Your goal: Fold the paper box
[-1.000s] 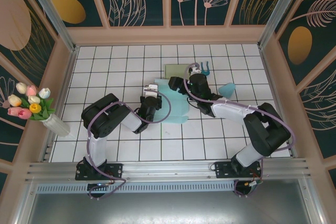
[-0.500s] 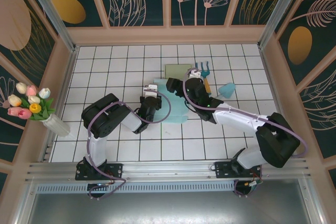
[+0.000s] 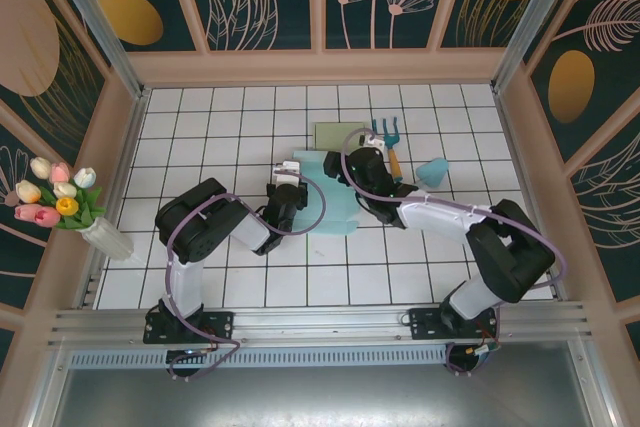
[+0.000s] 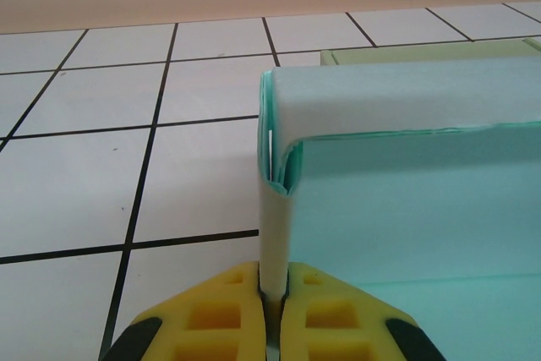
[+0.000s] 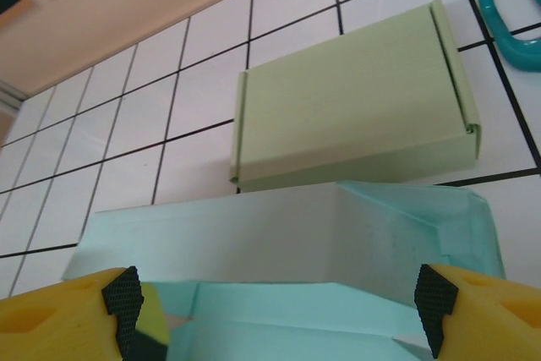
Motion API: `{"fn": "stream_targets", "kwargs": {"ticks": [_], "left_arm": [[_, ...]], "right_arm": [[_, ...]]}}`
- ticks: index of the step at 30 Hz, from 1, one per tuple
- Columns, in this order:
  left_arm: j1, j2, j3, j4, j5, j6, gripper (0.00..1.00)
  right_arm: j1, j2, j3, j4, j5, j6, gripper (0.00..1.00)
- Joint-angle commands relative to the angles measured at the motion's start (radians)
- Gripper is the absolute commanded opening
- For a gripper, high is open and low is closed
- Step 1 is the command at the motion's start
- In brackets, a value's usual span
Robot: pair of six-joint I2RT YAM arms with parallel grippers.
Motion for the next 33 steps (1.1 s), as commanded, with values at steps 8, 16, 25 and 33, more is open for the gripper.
{"fn": "stream_targets", "kwargs": {"ticks": [8,16,25,33], "left_arm": [[0.008,0.027,-0.016,-0.022,-0.011,0.001,0.08],[0.008,0.028,-0.013,-0.025,-0.01,0.001,0.08],[0.008,0.027,-0.014,-0.026,-0.009,0.002,0.08],[0.008,0.028,-0.012,-0.027,-0.012,0.001,0.08]], "right_arm": [[-0.021,0.038,0.03,0.067,-0.156,0.025,0.87],[-0.021,0.016,-0.031,0.244,-0.345,0.06,0.87],[-0.033,0.023,-0.076,0.259,-0.269,0.057,0.87],[-0.077,0.031,-0.135,0.211,-0.213,0.068,0.87]]}}
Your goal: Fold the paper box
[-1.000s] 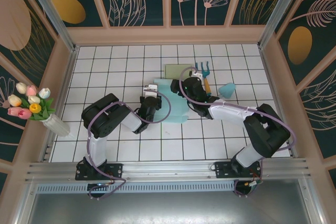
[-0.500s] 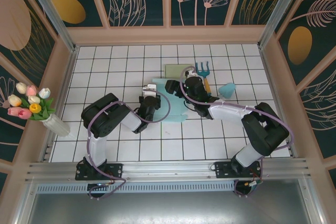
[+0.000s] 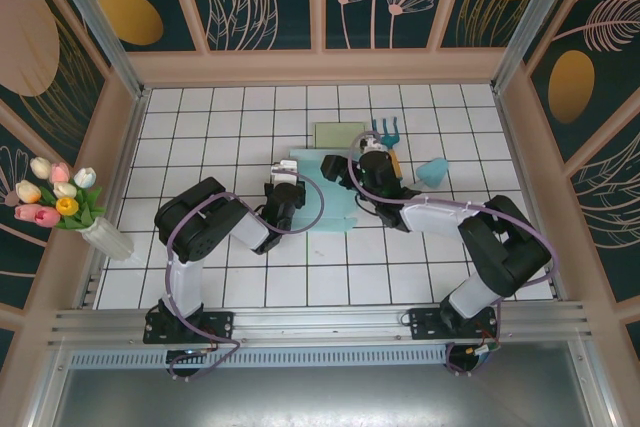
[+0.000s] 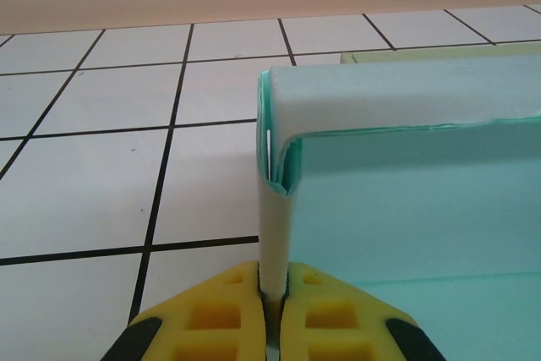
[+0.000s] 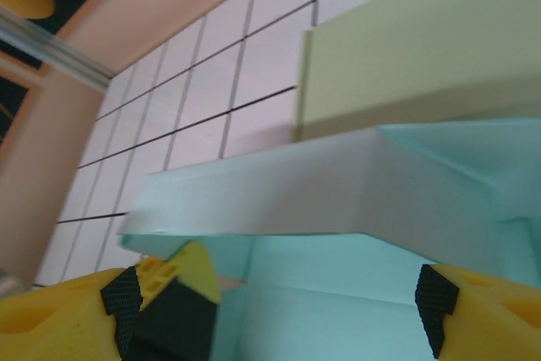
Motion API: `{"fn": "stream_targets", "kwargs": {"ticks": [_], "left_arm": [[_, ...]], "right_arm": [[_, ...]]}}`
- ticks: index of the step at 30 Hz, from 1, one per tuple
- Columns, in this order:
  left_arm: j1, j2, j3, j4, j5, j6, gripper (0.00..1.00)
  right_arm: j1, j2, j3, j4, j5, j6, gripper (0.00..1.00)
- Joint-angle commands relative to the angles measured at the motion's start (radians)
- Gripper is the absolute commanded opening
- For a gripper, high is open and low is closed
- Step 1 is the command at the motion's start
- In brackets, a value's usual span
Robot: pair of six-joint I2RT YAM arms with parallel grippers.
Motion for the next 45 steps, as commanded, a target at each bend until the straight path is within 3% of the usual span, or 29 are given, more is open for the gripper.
{"fn": "stream_targets", "kwargs": {"ticks": [1,9,18,22,27,32,37,45], "left_arm": [[-0.003,0.025,-0.013,-0.028,0.003,0.001,0.08],[-0.002,0.026,-0.01,-0.032,0.003,0.001,0.08],[-0.003,0.026,-0.009,-0.033,0.005,0.001,0.08],[-0.002,0.026,-0.009,-0.033,0.005,0.002,0.08],[-0.003,0.027,-0.008,-0.033,0.006,0.003,0.08],[-0.003,0.028,-0.008,-0.033,0.004,0.001,0.08],[-0.002,0.028,-0.006,-0.036,0.003,-0.001,0.08],[-0.003,0.026,-0.009,-0.035,0.006,0.003,0.08]], "right_arm": [[-0.019,0.007,-0.031,-0.014,0.028,0.018,0.87],[-0.06,0.018,-0.09,0.058,0.013,0.023,0.88],[-0.084,0.045,-0.115,0.231,-0.149,-0.008,0.91],[-0.047,-0.024,-0.181,0.241,0.016,0.005,0.9],[0.037,-0.123,-0.163,0.046,0.164,-0.019,0.9],[0.096,-0.083,-0.143,0.009,0.149,0.002,0.9],[0.096,0.016,-0.103,0.094,0.144,-0.031,0.86],[0.022,0.111,-0.108,0.24,0.14,-0.063,0.85]]}}
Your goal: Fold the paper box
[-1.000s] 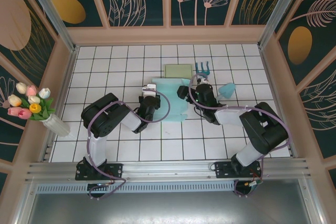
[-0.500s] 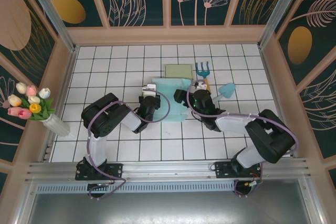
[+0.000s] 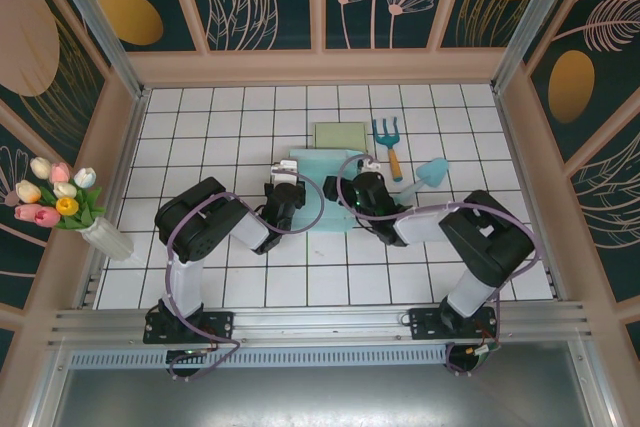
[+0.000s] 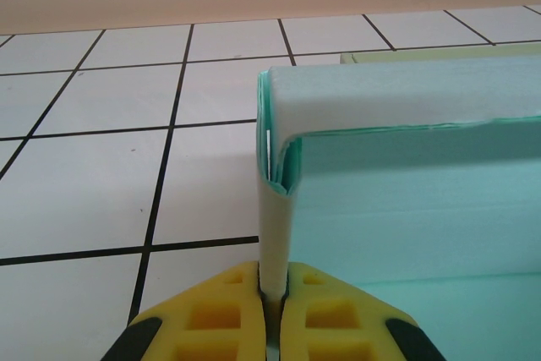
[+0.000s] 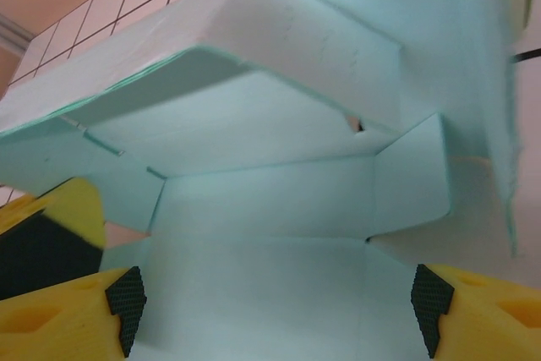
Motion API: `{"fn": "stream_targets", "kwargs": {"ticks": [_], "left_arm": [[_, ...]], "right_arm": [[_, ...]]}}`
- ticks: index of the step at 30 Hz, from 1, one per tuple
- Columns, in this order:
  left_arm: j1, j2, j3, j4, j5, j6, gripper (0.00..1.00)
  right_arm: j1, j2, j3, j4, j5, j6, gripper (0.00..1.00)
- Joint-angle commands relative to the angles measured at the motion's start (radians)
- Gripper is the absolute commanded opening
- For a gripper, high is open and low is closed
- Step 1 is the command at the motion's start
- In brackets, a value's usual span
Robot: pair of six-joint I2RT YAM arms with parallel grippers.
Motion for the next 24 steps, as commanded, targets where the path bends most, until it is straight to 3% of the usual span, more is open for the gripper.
{"fn": "stream_targets", "kwargs": {"ticks": [1,9,21,24], "left_arm": [[-0.003,0.026,-0.009,-0.036,0.007,0.004,0.08],[-0.002,0.026,-0.008,-0.036,0.008,0.006,0.08],[-0.002,0.028,-0.006,-0.039,0.009,0.006,0.08],[-0.002,0.028,-0.007,-0.038,0.009,0.006,0.08]], "right_arm": [[-0.054,0.019,-0.015,0.129,-0.005,-0.017,0.85],[-0.143,0.078,-0.054,0.277,-0.145,-0.021,0.85],[-0.133,0.149,-0.071,0.504,-0.365,-0.016,0.81],[-0.122,0.149,-0.052,0.472,-0.367,-0.035,0.81]]}}
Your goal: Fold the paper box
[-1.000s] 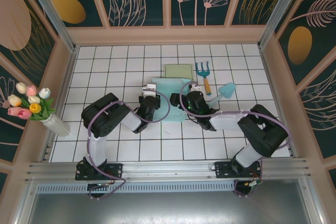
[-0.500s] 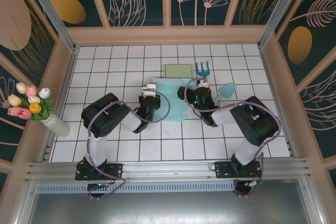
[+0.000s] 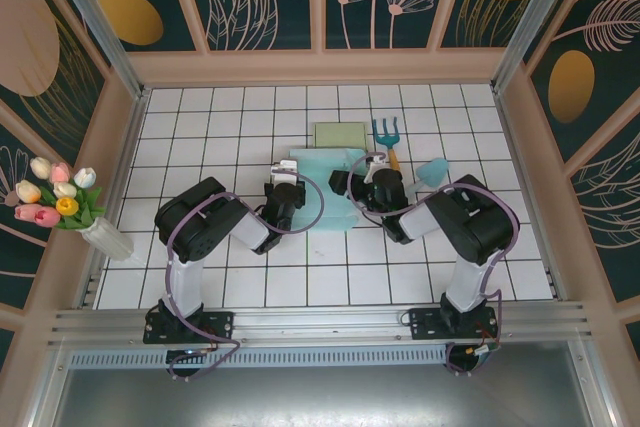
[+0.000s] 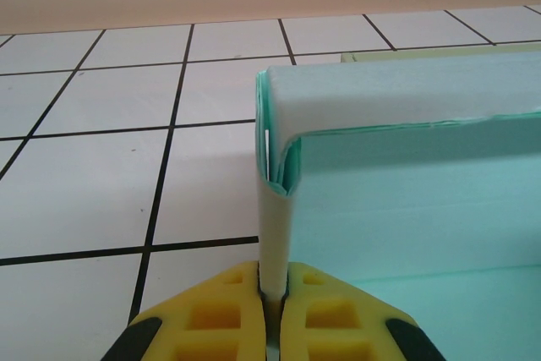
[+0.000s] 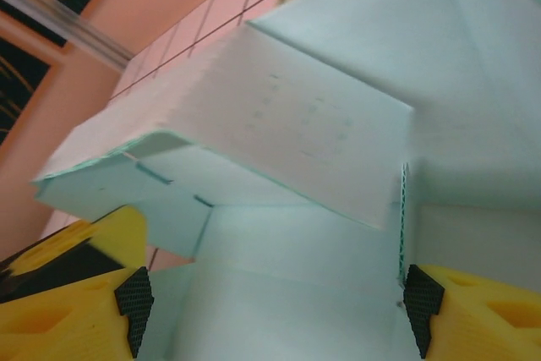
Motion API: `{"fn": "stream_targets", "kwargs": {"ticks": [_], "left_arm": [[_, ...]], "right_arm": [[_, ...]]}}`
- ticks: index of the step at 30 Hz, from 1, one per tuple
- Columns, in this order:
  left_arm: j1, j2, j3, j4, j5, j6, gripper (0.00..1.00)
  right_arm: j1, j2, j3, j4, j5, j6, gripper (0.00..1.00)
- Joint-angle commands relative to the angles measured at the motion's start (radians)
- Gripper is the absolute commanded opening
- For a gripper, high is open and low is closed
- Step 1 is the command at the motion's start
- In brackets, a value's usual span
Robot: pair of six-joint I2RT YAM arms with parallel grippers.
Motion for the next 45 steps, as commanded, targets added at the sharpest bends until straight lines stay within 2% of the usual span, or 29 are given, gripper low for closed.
{"fn": "stream_targets", "kwargs": {"ticks": [1,8,13,19,24,28,31,36,40,45], "left_arm": [[-0.003,0.027,-0.006,-0.04,0.01,0.006,0.08],[-0.002,0.027,-0.008,-0.039,0.011,0.006,0.08],[-0.002,0.028,-0.008,-0.038,0.013,0.008,0.08],[-0.003,0.028,-0.008,-0.039,0.01,0.007,0.08],[-0.003,0.027,-0.008,-0.039,0.011,0.007,0.08],[-0.003,0.028,-0.008,-0.039,0.011,0.007,0.08],[-0.003,0.027,-0.006,-0.041,0.01,0.007,0.08],[-0.002,0.027,-0.006,-0.044,0.011,0.01,0.08],[-0.003,0.03,-0.005,-0.045,0.011,0.012,0.08],[-0.003,0.03,-0.005,-0.045,0.011,0.01,0.08]], "right_arm": [[0.016,0.009,0.016,0.06,-0.051,-0.021,0.81],[0.021,0.082,0.057,0.032,-0.014,0.018,0.81],[0.021,0.124,0.083,0.018,-0.04,0.025,0.81],[0.016,0.018,0.055,-0.087,-0.038,-0.034,0.82],[0.03,-0.122,0.054,-0.355,0.087,-0.121,0.82],[0.057,-0.214,0.033,-0.475,0.135,-0.216,0.78],[0.064,-0.289,0.01,-0.548,0.221,-0.261,0.75],[0.048,-0.42,-0.06,-0.58,0.481,-0.351,0.76],[0.003,-0.483,-0.108,-0.543,0.547,-0.344,0.75],[-0.051,-0.451,-0.078,-0.544,0.593,-0.33,0.75]]}}
